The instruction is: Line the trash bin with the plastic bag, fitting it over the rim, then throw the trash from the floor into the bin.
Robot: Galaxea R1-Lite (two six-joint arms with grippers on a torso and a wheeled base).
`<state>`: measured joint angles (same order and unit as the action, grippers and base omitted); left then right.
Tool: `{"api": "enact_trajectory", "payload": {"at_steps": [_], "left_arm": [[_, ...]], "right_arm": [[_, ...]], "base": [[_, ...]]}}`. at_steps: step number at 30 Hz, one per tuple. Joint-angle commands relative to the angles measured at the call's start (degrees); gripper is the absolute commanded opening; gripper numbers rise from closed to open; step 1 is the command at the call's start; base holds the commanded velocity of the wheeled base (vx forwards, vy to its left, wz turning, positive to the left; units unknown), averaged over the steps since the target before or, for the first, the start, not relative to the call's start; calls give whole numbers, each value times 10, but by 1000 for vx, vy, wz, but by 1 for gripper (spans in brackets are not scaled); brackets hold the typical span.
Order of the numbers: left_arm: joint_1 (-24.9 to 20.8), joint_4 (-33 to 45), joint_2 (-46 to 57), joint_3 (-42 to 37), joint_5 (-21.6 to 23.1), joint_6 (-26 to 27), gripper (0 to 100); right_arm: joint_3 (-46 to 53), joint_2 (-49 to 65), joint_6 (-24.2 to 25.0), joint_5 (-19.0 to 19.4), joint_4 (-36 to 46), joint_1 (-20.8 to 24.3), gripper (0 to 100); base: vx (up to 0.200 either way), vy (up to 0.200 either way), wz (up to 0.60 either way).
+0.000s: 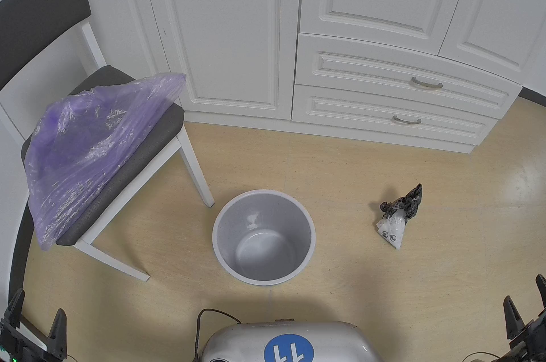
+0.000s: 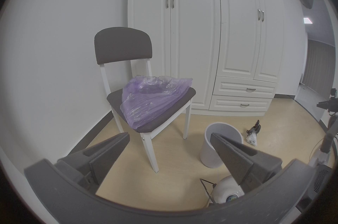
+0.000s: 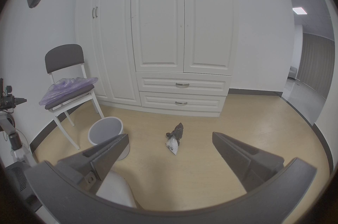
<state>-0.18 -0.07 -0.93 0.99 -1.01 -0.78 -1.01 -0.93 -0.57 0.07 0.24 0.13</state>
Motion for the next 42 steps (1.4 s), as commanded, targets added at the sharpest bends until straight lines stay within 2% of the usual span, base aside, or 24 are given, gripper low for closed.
{"api": "enact_trajectory", "payload": {"at_steps": [1, 31, 37, 42], "left_arm": [[0, 0, 9, -10, 0, 0, 100], [1, 0, 9, -10, 7, 11, 100], [1, -3, 9, -10, 22, 27, 100], [1, -3, 9, -10, 22, 29, 100]], "right_arm": [[10, 9, 0, 0, 0, 0, 100], [10, 9, 3, 0, -1, 0, 100], [10, 9, -28, 10, -1, -1, 100], [10, 9, -29, 12, -1, -1, 100]], "base": [[0, 0, 0], [0, 0, 0], [0, 0, 0], [0, 0, 0]]}}
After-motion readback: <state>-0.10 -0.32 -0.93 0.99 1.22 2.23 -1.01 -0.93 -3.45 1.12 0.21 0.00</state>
